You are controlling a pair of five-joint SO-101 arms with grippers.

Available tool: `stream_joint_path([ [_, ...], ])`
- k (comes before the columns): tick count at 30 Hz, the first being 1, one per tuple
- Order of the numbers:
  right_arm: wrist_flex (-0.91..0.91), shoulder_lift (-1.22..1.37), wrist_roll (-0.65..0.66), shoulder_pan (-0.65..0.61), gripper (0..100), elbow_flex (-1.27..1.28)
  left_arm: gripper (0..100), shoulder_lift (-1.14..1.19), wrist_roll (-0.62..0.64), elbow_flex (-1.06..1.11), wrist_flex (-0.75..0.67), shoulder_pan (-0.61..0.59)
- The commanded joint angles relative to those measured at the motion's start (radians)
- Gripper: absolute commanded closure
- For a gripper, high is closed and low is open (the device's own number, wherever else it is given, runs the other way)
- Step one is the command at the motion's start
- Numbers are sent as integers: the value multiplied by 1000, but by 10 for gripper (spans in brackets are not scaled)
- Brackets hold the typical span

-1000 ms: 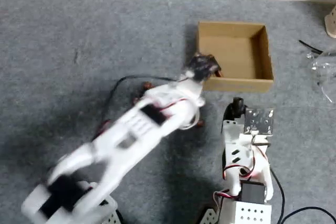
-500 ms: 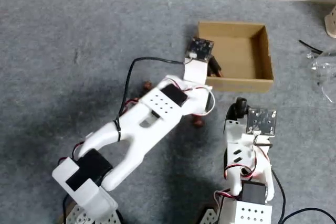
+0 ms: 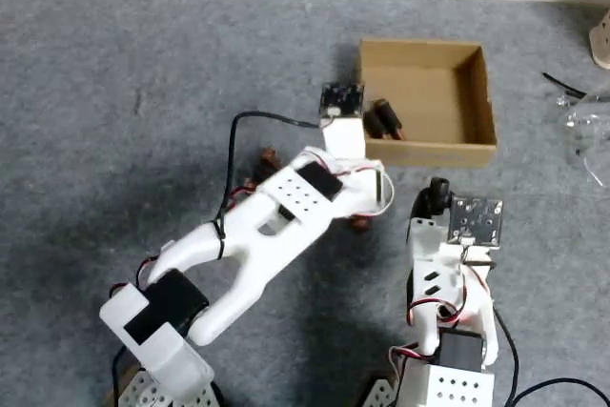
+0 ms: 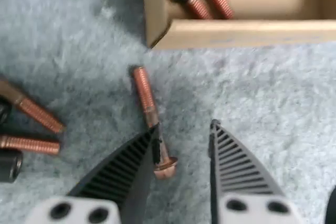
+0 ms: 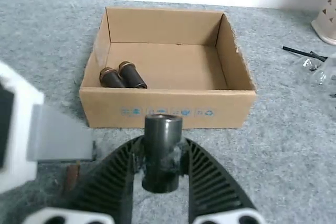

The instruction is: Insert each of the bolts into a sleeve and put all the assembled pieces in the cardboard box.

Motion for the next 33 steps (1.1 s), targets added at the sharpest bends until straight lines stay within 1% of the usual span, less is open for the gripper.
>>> stream_joint_path([
  [1,-42,-18,-9,12,993,70,856,-15,15,5,-15,18],
  [4,-42,-18,-9,12,993,70,856,-13,15,7,-12,13],
  [9,-42,-18,-9,10,993,70,856,-10,17,-21,52,8],
  [12,-42,-18,-9,8,993,70,856,54,15,-65,75,2],
  [14,-42,-18,-9,8,993,70,856,134,15,-134,129,2],
  [18,-42,-18,-9,8,993,70,856,274,17,-346,330,2],
  [20,-42,-18,-9,8,993,70,856,340,18,-440,405,-2],
  [27,-42,-18,-9,8,993,70,857,593,38,-667,528,7],
  [31,-42,-18,-9,8,993,70,864,684,68,-805,638,-2],
  [33,-42,-18,-9,8,993,70,925,713,64,-860,689,-2],
])
